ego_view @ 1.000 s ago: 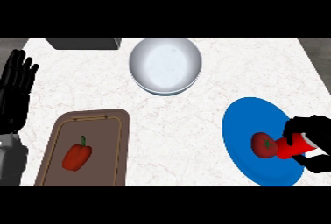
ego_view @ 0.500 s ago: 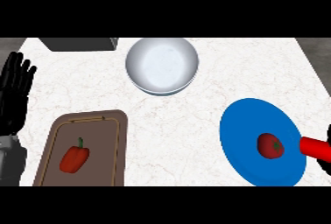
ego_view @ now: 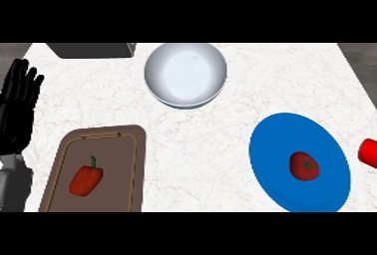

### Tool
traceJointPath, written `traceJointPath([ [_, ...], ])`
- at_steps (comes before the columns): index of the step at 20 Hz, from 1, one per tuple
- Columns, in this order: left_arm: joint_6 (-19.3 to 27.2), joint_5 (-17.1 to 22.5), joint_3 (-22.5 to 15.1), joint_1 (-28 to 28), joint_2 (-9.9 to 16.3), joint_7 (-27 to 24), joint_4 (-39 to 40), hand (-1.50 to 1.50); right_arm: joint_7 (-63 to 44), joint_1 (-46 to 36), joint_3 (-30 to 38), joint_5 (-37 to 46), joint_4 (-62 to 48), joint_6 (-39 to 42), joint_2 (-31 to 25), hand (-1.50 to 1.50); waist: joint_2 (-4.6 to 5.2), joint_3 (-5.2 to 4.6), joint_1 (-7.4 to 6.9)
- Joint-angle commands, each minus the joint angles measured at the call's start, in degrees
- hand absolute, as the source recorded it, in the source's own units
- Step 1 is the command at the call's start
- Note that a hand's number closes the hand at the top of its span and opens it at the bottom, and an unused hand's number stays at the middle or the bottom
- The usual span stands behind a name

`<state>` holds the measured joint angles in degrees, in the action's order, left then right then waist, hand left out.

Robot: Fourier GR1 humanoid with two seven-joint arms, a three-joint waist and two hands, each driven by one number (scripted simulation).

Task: Pick the can from the plate and place it in the bowl

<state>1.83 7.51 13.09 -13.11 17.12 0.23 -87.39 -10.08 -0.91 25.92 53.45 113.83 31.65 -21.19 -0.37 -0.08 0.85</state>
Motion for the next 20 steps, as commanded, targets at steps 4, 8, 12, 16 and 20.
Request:
traceJointPath([
  [4, -1.44, -0.29, 0.69, -2.91, 0.57, -3.61, 6.61, 0.00, -9.33, -13.49, -0.07, -8.57, 11.31, 7.19, 2.95, 1.50, 0.41, -0.04, -0.60],
  [8, -1.43, 0.31, 0.70, -1.57, 0.49, -1.97, 3.52, 0.00, -19.17, -24.34, -1.58, -15.09, 12.30, 11.82, 7.99, 1.50, 0.19, -0.04, -1.28],
  [12, -0.55, -0.22, -0.36, -0.88, -0.34, 0.36, 1.09, 0.00, -29.92, -32.54, -5.03, -17.94, 11.93, 14.72, 11.16, 1.50, 0.11, 0.01, -1.26],
  [16, -1.16, -0.18, -0.60, -2.03, 0.42, 1.31, 0.42, 0.00, -40.26, -45.16, -13.80, -12.80, 4.13, 10.92, 16.05, 1.50, 0.20, -0.02, -1.99],
  [20, -1.40, -0.53, -0.35, -1.74, -0.12, -1.03, 2.32, 0.00, -38.44, -49.10, -16.81, -10.13, -6.57, 5.59, 16.55, 1.50, 0.43, 0.03, -1.68],
])
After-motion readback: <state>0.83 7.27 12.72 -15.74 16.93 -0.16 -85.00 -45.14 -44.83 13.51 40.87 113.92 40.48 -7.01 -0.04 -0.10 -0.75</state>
